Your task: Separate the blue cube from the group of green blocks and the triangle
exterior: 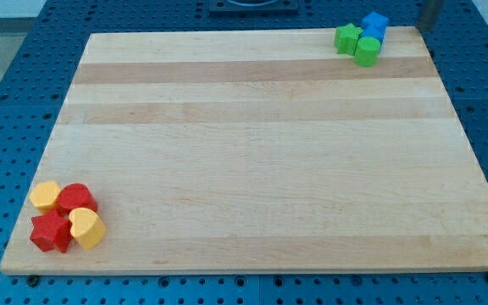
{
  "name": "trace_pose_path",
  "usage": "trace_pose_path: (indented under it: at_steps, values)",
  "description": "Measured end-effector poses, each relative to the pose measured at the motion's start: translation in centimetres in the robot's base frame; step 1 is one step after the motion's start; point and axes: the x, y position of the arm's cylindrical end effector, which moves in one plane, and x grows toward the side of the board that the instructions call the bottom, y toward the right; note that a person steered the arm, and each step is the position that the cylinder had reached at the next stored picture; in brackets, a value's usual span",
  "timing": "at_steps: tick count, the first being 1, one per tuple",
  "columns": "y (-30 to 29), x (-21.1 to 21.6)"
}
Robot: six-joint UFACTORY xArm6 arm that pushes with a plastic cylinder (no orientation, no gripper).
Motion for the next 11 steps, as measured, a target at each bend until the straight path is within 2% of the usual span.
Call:
trace_pose_path:
  at_steps: [11]
  values:
    - [-16.6, 0.8]
